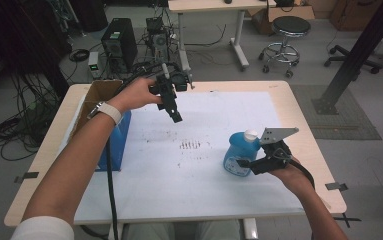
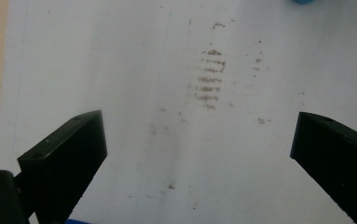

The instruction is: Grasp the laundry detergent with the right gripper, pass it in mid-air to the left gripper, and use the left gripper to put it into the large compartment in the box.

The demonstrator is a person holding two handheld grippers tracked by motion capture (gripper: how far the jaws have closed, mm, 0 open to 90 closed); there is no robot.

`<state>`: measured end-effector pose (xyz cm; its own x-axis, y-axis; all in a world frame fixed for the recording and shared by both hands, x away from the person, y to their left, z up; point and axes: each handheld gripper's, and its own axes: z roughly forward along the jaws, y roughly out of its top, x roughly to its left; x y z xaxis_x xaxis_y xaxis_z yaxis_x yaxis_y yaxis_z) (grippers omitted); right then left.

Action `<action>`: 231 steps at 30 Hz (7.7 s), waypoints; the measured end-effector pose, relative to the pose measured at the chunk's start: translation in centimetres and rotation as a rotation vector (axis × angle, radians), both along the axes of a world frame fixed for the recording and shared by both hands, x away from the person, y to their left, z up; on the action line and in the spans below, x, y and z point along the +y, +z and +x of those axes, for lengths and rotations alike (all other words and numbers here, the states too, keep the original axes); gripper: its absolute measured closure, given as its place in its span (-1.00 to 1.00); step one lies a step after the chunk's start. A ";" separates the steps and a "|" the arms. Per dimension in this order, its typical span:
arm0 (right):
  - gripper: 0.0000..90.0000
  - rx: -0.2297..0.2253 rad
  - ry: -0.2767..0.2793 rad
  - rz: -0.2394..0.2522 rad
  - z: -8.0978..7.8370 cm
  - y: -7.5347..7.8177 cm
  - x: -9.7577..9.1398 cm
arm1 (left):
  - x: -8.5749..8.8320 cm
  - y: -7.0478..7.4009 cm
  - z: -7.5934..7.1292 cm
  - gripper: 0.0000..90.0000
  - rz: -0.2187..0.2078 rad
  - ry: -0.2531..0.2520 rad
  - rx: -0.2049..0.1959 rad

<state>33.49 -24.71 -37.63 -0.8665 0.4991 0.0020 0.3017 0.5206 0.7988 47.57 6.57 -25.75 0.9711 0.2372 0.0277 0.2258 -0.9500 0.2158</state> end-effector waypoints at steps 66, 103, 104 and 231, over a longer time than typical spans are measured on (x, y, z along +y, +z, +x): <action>0.01 -0.030 0.193 0.060 -1.5 9.5 2.1 | 0.0 8.7 -9.6 -0.91 -0.062 -0.065 -0.017; 0.01 -0.058 0.477 0.058 -1.1 11.3 12.3 | -0.1 11.9 -16.9 -0.91 -0.045 -0.148 -0.011; 0.01 -0.060 0.481 0.059 -1.1 11.2 12.5 | -0.1 11.9 -16.9 -0.91 -0.044 -0.149 -0.012; -0.83 0.066 0.375 0.013 -0.9 11.9 8.7 | -0.7 10.0 -15.2 -0.15 0.037 -0.025 -0.016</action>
